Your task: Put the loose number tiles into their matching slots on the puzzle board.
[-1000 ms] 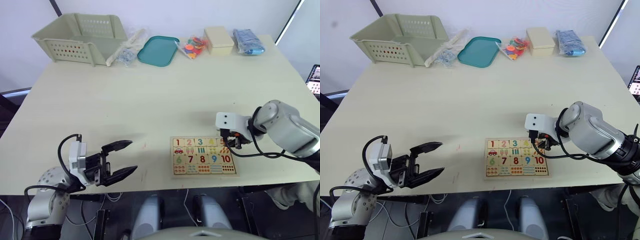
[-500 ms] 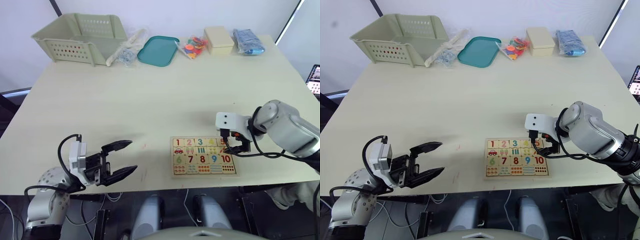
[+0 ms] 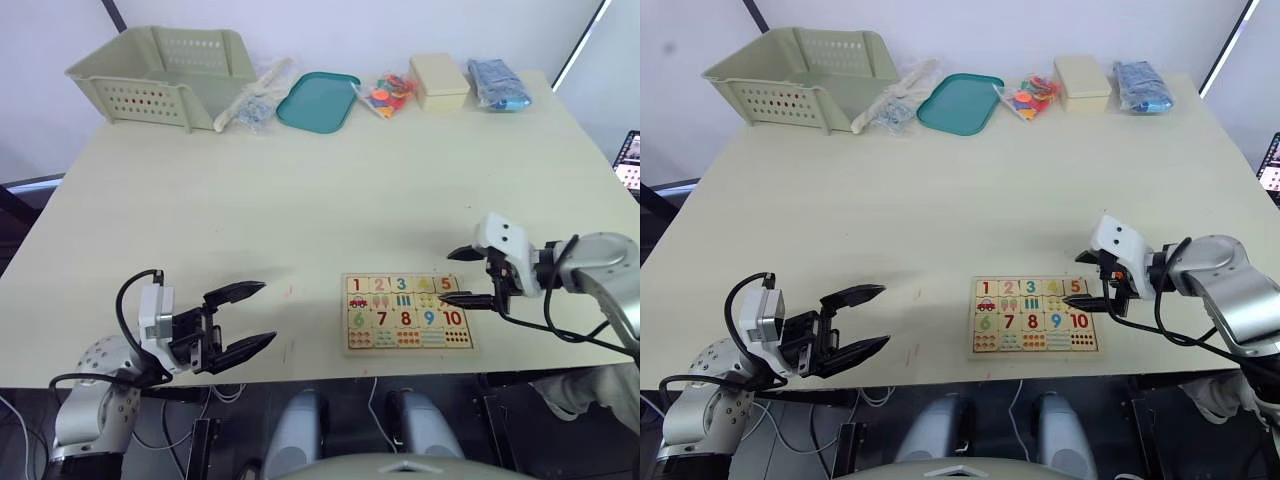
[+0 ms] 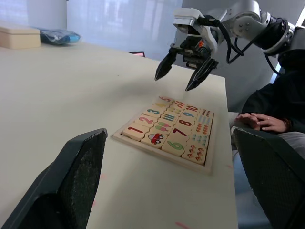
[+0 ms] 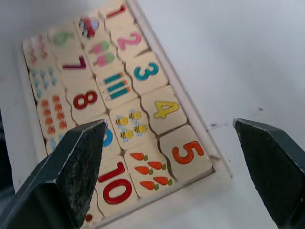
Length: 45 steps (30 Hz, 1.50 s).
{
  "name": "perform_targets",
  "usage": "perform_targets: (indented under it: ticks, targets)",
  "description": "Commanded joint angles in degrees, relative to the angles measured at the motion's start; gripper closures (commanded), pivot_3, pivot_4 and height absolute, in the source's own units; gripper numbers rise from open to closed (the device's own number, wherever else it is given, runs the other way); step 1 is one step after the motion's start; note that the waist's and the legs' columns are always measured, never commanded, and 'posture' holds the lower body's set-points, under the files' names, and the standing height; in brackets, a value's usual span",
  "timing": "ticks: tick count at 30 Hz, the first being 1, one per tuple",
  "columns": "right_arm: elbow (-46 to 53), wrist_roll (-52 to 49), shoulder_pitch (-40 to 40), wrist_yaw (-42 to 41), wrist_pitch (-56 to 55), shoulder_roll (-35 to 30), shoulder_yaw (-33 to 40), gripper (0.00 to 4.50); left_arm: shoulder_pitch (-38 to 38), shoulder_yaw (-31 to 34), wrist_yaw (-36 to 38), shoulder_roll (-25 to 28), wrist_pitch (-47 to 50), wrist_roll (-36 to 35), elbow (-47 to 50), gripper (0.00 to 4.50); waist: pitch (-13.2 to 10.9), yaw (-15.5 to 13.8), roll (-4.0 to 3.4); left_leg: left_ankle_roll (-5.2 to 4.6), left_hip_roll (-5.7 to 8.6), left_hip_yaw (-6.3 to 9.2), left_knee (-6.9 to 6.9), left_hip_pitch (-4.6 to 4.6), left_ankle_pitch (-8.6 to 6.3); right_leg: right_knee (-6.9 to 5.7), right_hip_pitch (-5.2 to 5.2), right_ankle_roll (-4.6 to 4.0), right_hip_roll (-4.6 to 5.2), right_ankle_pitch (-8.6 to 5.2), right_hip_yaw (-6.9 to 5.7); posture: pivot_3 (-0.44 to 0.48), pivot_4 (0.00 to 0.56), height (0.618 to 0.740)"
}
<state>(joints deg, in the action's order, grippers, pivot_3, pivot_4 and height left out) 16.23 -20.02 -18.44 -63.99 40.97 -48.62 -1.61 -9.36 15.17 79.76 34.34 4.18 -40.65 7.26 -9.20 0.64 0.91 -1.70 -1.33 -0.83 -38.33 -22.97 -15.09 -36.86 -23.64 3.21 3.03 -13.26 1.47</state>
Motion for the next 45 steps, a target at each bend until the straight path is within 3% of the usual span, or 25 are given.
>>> perform_targets:
  ticks: [1,7,8,9,23,45]
  targets:
    - [-1.9,-2.1,1.1,1.2,-4.7,1.7,4.3,0.92,0.2,0.6,0.2,0.1,-0.7,-0.5,1.2,0.0,0.0,0.1,-0.01,0.0,0.0,0.0,0.0,0.01,0.0,0.0,0.0,0.0,-0.01,0.0,0.01,0.0,0.15,0.74]
    - [-6.5,-0.2,2.8,1.5,-10.3,2.8,2.8,3.93,1.0,0.3,0.5,0.1,-0.8,-0.3,0.5,0.0,0.0,0.0,-0.01,0.0,0.0,-0.1,0.01,0.0,0.0,0.0,0.0,0.0,-0.03,0.0,0.01,0.0,0.15,0.74]
    - [-6.9,-0.4,2.7,1.3,-10.5,3.0,2.7,4.34,1.1,0.2,0.6,0.1,-0.8,-0.3,0.5,0.0,0.0,0.0,-0.01,0.0,0.0,-0.1,0.01,0.01,0.0,0.0,0.0,0.0,-0.03,0.0,0.01,0.0,0.15,0.74]
    - [-7.2,-0.5,2.6,1.2,-10.8,3.0,2.5,4.43,1.1,0.2,0.7,0.1,-0.8,-0.3,0.4,0.0,0.0,0.0,-0.01,0.0,0.0,-0.1,0.01,0.01,0.0,0.0,0.0,0.0,-0.04,0.0,0.02,0.0,0.15,0.74]
    - [-14.8,2.8,0.5,1.9,-15.3,4.3,-0.4,4.43,1.3,0.3,0.9,0.1,-0.9,-0.1,0.1,0.0,0.0,0.0,-0.01,0.0,0.01,-0.11,0.01,0.01,0.0,0.0,0.01,0.0,-0.04,0.0,0.01,0.0,0.15,0.74]
    - [-14.5,3.8,1.3,1.3,-15.2,3.6,-1.7,4.43,1.0,0.4,0.7,0.2,-0.7,-0.3,0.8,0.0,0.0,0.0,-0.01,0.0,0.01,-0.11,0.01,0.01,0.0,0.0,0.01,0.0,-0.04,0.0,0.01,0.0,0.15,0.74]
